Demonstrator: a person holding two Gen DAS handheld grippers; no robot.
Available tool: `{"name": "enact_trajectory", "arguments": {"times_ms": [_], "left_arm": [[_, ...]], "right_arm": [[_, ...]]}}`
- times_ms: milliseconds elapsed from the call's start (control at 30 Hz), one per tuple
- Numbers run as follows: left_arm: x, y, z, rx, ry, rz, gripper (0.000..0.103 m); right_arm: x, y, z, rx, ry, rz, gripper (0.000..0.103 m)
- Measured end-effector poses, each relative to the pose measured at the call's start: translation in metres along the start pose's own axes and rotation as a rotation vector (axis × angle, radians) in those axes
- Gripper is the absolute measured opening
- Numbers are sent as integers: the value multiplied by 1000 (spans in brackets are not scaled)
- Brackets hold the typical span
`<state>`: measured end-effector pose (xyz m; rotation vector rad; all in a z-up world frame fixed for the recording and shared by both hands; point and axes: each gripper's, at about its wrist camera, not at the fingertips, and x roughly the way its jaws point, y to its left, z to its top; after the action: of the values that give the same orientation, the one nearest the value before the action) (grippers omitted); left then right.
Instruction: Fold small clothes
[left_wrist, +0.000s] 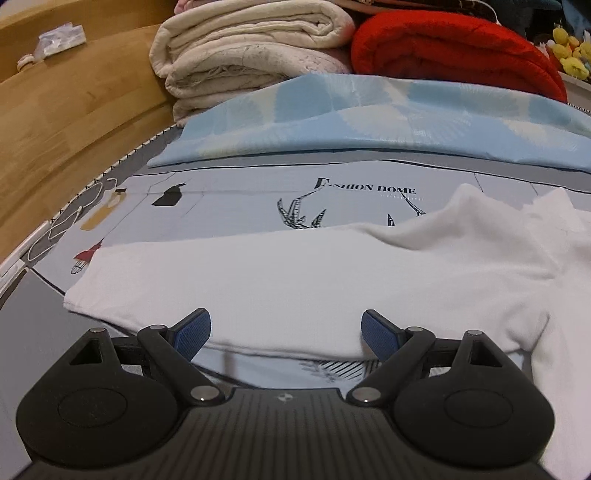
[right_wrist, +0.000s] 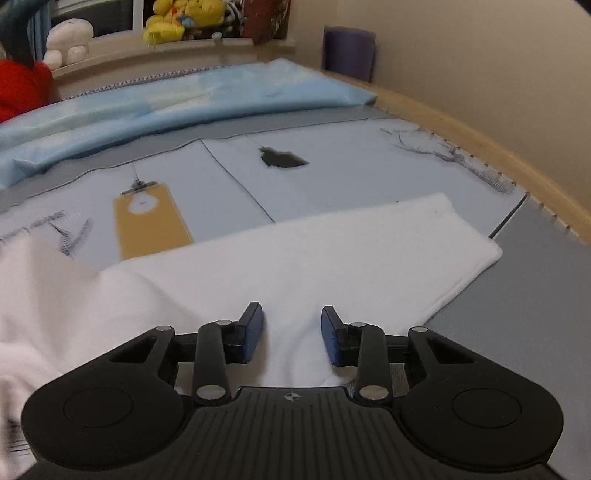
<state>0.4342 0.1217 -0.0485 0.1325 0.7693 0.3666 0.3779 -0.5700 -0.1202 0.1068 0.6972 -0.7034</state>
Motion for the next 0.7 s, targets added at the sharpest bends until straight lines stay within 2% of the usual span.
{"name": "enact_trajectory", "arguments": {"times_ms": [67,100,167,267,333,400,467,533,567,600,633,667,700], "left_arm": [[4,-5,2,-5,6,10,92],[6,-6,3,-4,5,18,92],[6,-7,5,0,-4,35,92],[-4,-5,15,-12,-65,44,92],[-11,-1,28,-66,-113,13,92],[-10,-3,46,-127,-120,-53,92],[4,-23,70,-147,-67,-138,92],[19,-57,90,-121,2,-251,92],[22,-75,95,-111,-4,-293,92],[23,-94,99,-89,-18,-326,92],[23,-113,103,-59,-28,-351,92],[25,-132,106,-21,-33,-363,92],[28,-148,108,21,-31,-349,95]], "right_arm": [[2,4,-1,-81,-5,-140,36],[6,-6,0,-77,12,-216,36],[11,-29,0,-38,28,-282,42],[5,-39,3,-73,38,-235,42],[-10,-38,12,-32,27,-188,42],[-34,-27,27,-6,-44,-33,42],[-50,2,41,-48,-70,174,44],[-55,44,48,-133,7,406,47],[-57,62,47,-180,28,466,47],[-58,83,44,-248,22,485,47],[-59,104,38,-336,6,453,47],[-52,122,30,-421,6,372,47],[-39,130,24,-454,41,290,47]]}}
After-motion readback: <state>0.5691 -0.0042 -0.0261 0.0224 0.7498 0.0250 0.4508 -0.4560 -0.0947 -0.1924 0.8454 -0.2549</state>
